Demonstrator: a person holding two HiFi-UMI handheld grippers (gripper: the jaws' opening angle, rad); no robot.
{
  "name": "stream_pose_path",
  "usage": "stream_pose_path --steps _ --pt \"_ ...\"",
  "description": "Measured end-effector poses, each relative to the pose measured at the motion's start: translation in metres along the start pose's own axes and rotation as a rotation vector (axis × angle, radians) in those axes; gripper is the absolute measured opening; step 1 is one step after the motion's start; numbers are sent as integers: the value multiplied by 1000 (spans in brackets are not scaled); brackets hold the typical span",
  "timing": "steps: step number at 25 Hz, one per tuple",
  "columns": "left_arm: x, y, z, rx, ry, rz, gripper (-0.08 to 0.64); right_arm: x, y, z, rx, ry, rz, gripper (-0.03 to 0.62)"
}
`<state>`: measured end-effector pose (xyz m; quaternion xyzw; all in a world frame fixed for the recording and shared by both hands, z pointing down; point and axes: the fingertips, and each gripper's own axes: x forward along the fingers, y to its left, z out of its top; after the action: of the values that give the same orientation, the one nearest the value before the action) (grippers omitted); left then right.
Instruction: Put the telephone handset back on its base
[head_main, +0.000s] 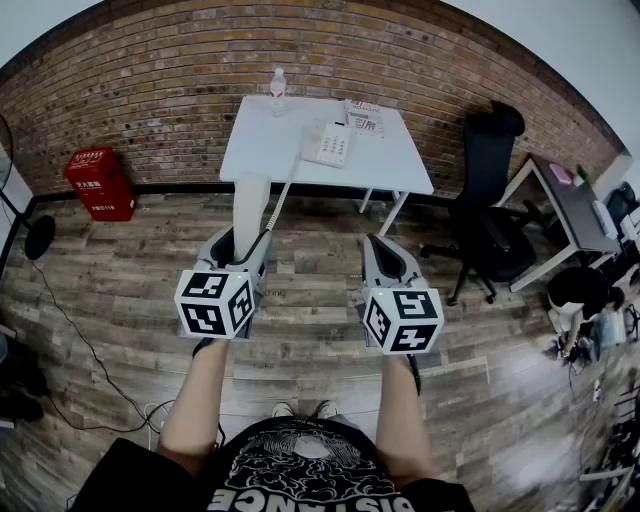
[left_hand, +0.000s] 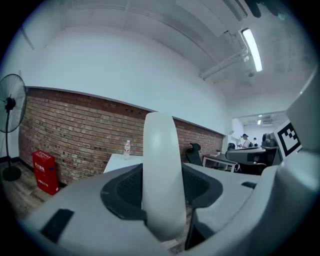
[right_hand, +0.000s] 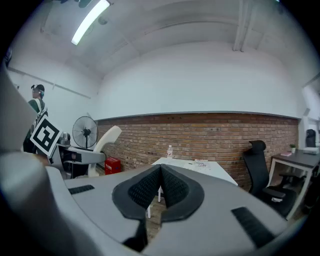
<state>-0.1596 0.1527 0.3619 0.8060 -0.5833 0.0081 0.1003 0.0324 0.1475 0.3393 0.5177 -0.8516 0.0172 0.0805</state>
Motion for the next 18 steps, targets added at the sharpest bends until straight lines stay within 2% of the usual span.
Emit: stream_pose_path --steps 18 --pt "41 21 -5 -14 15 9 215 44 -21 -6 25 -1 -7 0"
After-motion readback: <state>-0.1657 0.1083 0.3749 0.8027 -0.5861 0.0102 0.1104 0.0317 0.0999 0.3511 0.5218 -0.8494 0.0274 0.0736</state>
